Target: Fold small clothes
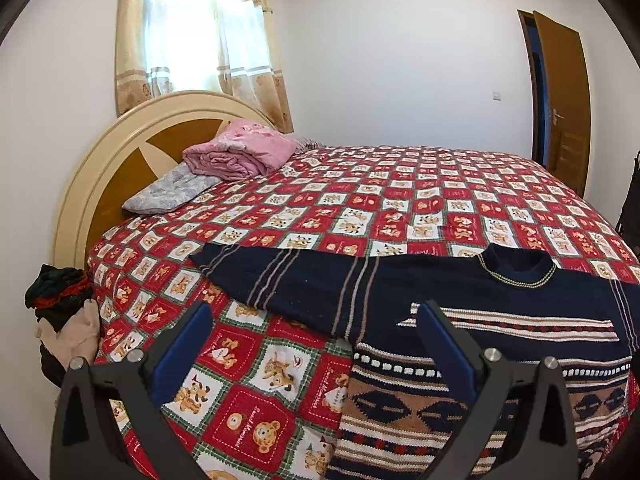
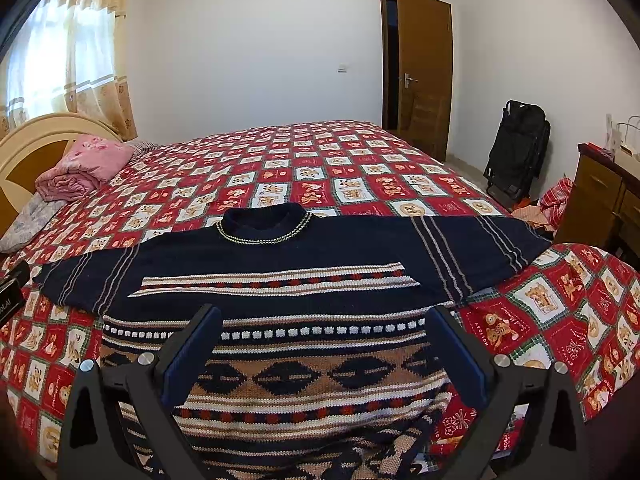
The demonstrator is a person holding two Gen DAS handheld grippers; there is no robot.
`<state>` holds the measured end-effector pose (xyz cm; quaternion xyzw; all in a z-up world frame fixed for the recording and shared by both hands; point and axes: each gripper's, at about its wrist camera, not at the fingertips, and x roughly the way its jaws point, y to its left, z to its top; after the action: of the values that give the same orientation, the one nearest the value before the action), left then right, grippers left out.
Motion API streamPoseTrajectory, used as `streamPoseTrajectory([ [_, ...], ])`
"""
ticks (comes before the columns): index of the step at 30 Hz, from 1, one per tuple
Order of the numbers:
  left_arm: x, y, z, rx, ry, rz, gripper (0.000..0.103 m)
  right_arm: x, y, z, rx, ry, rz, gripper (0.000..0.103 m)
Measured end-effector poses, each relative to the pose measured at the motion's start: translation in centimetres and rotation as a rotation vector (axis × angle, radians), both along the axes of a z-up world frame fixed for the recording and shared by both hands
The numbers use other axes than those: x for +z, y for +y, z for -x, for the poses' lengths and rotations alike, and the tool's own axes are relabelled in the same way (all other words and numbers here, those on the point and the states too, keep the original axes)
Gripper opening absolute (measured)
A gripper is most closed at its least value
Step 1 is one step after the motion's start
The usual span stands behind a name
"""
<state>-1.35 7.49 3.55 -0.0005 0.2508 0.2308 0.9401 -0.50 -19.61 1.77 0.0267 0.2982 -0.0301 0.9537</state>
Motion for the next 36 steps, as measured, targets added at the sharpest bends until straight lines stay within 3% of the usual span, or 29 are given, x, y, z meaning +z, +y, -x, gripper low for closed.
streamPoseTrajectory([
  [17, -0.7, -0.3, -0.1, -0.047, 0.016, 0.051, 0.103, -0.3, -1.1, -0.6, -0.036, 0.007, 0.007, 0.102],
  [21, -1.3, -0.9, -0.6, -0.127, 0.043, 0.113, 0.103, -0.3, -2.9, -1.2, -0.091, 0.015, 0.012, 0.102],
  [29, -2.7, -3.7, -2.4, -0.231, 0.114, 0.140, 0.103, -0.8, -7.4, -3.2, -0.166, 0.034, 0.060, 0.102],
  [36, -3.9, -6.5, -4.6, -0.359, 0.175, 0.148, 0.103, -1.3, -16.1, -5.3, -0.230, 0.076, 0.056, 0.102],
])
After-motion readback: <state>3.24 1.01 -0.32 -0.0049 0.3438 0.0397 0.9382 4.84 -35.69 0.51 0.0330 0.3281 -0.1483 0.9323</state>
